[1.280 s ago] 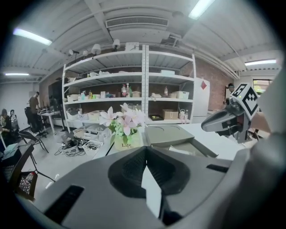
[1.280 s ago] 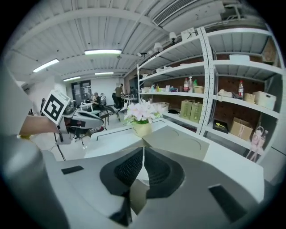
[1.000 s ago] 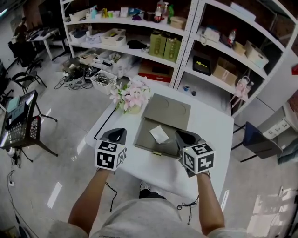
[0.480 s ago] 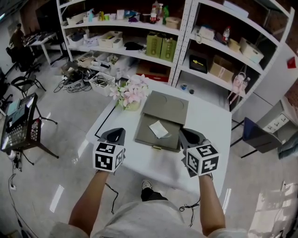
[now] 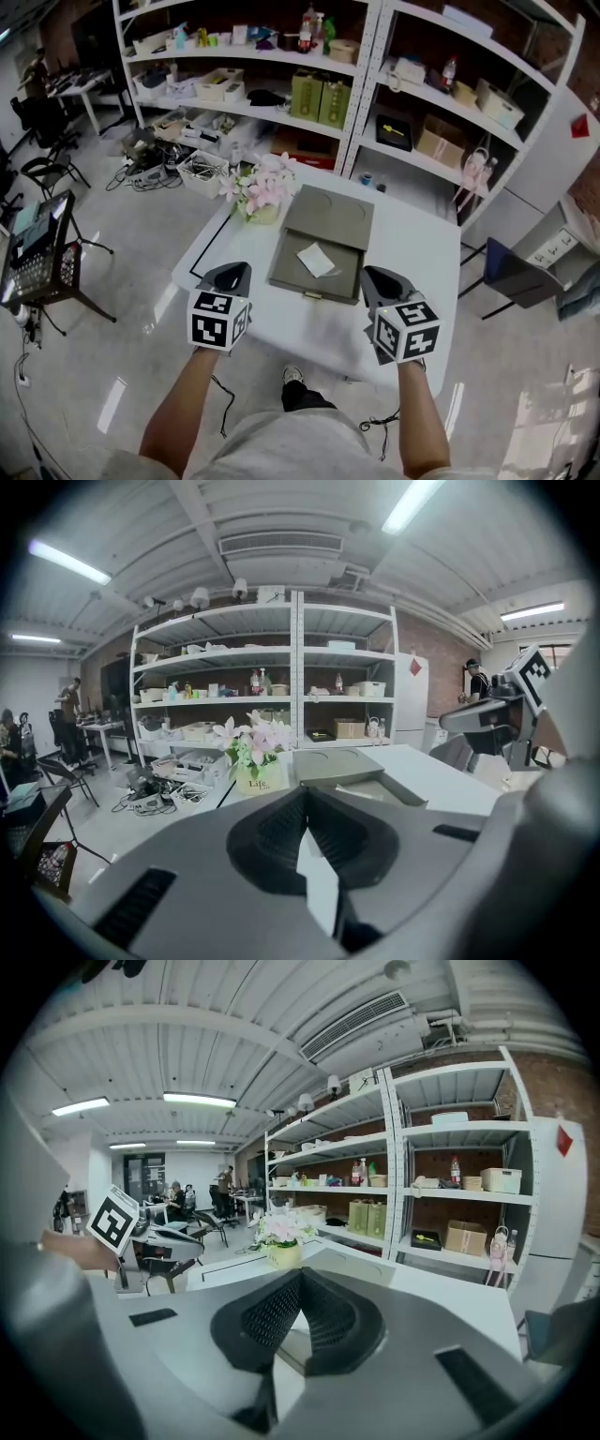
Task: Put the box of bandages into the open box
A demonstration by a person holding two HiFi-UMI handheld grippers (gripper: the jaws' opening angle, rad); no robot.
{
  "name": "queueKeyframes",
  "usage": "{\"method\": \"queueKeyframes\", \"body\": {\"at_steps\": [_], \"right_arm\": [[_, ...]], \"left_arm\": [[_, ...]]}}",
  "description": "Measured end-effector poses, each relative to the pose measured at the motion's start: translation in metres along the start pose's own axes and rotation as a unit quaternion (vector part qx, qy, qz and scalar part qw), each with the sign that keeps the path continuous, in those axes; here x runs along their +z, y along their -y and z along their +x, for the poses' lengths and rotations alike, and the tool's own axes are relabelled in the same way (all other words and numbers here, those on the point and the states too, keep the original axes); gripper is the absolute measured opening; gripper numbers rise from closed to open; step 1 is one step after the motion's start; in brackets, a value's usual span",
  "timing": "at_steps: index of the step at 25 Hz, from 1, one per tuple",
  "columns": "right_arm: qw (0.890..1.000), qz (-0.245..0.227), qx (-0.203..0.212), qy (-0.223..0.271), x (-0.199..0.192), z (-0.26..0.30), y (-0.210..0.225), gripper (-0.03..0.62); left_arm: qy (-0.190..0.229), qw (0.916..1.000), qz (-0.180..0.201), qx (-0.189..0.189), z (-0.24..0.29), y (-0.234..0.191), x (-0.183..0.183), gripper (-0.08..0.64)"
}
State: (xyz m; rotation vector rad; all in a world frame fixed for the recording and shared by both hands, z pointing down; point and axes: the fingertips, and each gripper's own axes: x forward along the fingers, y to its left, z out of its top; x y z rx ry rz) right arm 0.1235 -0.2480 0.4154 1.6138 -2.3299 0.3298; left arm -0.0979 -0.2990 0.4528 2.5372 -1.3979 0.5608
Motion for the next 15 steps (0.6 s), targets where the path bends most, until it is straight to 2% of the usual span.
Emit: {"method": "queueKeyframes", "body": {"at_steps": [15], "right_arm": [[1.0, -0.003, 0.006, -0.006, -0.0061, 0.0005, -0.0036, 0.003]], "left_arm": [[-0.002, 1.0, -0.002, 0.0, 0.0002, 0.0011, -0.0057, 0.005]]}}
